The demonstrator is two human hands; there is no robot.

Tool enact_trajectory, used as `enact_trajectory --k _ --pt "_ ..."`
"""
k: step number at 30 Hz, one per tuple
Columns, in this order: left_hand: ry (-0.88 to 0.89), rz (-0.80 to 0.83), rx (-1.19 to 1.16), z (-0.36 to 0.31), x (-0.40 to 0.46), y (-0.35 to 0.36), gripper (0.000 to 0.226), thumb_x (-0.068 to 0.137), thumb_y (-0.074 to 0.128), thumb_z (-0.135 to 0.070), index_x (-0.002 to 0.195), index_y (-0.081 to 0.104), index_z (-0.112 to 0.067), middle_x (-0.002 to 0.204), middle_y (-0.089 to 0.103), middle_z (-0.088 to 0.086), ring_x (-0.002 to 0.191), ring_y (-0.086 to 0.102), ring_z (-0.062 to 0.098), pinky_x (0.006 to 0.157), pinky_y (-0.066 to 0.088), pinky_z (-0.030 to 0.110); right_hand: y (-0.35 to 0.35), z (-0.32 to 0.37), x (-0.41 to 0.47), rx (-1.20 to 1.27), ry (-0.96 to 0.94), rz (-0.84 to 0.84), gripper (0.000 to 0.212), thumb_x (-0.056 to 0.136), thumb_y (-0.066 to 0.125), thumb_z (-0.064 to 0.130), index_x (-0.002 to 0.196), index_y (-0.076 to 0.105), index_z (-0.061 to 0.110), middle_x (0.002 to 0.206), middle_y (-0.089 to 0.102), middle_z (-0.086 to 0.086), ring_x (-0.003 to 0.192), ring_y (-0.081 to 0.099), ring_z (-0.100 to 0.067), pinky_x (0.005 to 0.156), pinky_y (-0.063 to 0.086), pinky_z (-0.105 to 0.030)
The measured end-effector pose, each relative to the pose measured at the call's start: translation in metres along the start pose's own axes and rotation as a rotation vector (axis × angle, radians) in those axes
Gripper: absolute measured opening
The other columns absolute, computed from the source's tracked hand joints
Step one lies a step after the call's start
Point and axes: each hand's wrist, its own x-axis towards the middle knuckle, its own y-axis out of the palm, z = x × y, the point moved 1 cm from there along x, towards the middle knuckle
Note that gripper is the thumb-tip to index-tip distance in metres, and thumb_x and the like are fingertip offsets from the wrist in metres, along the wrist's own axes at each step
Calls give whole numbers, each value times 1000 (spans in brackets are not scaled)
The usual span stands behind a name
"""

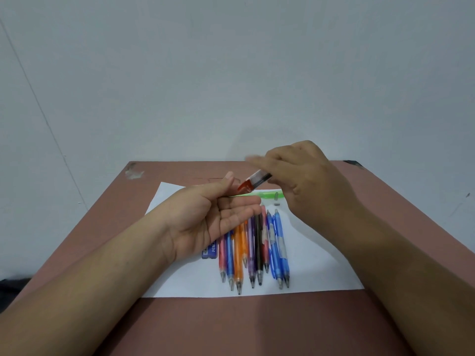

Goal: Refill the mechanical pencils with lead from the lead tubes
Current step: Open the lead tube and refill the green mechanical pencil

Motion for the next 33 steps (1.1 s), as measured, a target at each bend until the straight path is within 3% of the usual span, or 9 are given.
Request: enact_trajectory --k 2,4,7,9,17,24,28,33 --pt "-7 -6 7 0 1 0 49 97 59 -36 125 59 4 107 72 30 83 77 31 74 63 34 -1 2 3 5 76 2 88 90 71 5 158 25 39 113 65 6 98 47 -17 67 59 -42" --pt "-17 -10 17 -1 2 -1 58 95 58 -48 121 60 4 109 71 30 87 76 33 76 62 35 -2 4 4 -6 81 -18 92 92 69 5 159 17 40 111 65 6 97 47 -16 67 59 -42" --pt "-36 7 18 -3 2 -4 77 94 50 -63 124 60 6 114 70 30 96 75 36 80 62 37 -4 1 1 -3 -26 -38 60 87 67 5 141 57 28 116 66 1 104 50 -23 65 58 -46" --pt "-47 28 11 -3 1 -5 82 93 47 -68 126 60 6 115 70 30 98 74 36 81 62 37 -3 -2 0 -4 -32 -15 47 84 74 4 127 69 24 119 67 -1 109 51 -25 65 58 -46" --pt "-37 43 6 -4 1 -5 81 94 47 -66 128 59 7 116 69 31 100 74 37 82 61 37 -1 -1 1 13 1 8 53 79 85 8 127 69 23 120 67 -2 108 53 -26 66 59 -43" --pt "-10 107 -53 -6 2 -7 80 95 47 -64 135 51 5 126 63 34 117 64 45 103 47 45 4 -2 -1 63 50 14 51 84 78 1 128 69 26 115 67 2 102 53 -23 68 56 -38" --pt "3 133 -34 -8 3 -9 80 94 46 -66 138 51 0 130 63 29 120 63 45 105 45 49 6 0 -2 144 140 45 49 89 69 -1 127 69 30 114 65 5 103 51 -18 75 54 -36" --pt "86 68 77 -10 4 -9 74 94 48 -65 132 57 -2 125 68 22 113 68 41 97 53 49 8 -2 -1 292 326 102 37 98 63 15 129 67 35 110 61 11 106 54 -13 88 53 -35"
